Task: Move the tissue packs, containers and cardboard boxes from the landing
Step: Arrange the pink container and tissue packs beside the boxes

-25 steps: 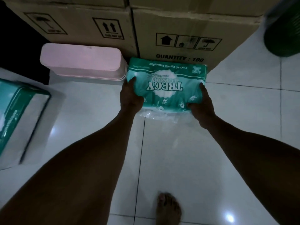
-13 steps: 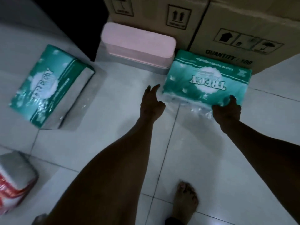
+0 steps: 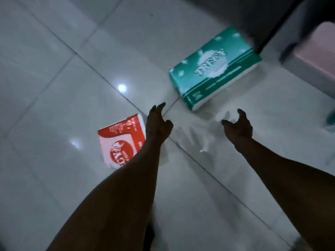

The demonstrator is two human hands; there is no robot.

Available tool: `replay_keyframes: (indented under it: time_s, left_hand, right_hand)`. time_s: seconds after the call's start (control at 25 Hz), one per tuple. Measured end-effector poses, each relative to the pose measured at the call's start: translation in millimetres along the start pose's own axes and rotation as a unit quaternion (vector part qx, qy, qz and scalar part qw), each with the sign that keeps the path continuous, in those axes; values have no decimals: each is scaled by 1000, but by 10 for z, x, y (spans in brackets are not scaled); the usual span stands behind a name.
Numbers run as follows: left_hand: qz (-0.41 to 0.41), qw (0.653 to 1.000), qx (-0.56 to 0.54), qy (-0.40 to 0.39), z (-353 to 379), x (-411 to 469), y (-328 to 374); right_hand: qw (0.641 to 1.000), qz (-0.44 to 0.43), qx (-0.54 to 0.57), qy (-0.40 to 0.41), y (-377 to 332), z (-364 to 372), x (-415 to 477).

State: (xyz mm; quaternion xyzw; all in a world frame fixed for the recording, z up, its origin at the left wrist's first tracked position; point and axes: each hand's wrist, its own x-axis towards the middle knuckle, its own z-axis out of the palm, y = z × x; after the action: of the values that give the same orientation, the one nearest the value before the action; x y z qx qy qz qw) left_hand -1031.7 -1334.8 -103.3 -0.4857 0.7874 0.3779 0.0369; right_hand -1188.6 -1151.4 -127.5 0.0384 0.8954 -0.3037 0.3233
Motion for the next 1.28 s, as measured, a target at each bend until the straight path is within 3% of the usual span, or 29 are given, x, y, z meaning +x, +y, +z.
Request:
replay_keyframes:
  time_s: [0.24,0.4,0.6,0.8,0.96,1.12,1.28]
  left_hand:
    - [-125,987,-79,58,-1138,-321,-1985]
    - [-186,973,-122,53,-1247,-409,-2387]
    - [-178,970,-159,49,-1187,-230,-2532]
    - [-172,970,-165,51,-1096,132,-2309]
    - [-199,968,-147,48,-1043,191,-2324]
    - [-264,943,-200,32,-991,49,-2391]
    - [-237,946,-222,10,-976,-2,-2408]
  right_hand:
    - [991,-63,-27,-115,-825,1864,-969]
    - [986,-75,-58,-135,-908,2374,-1139]
    - [989,-70,-81,-103,-896,2529,-1027]
    - [985,-85,-86,-124,-917,2467,-874]
    - [981,-53,-62,-178,-925,2468,-840]
    - [979,-40,-55,-194,-932,2491,-884]
    - [970,-39,-32,-239,-974,2532,-906]
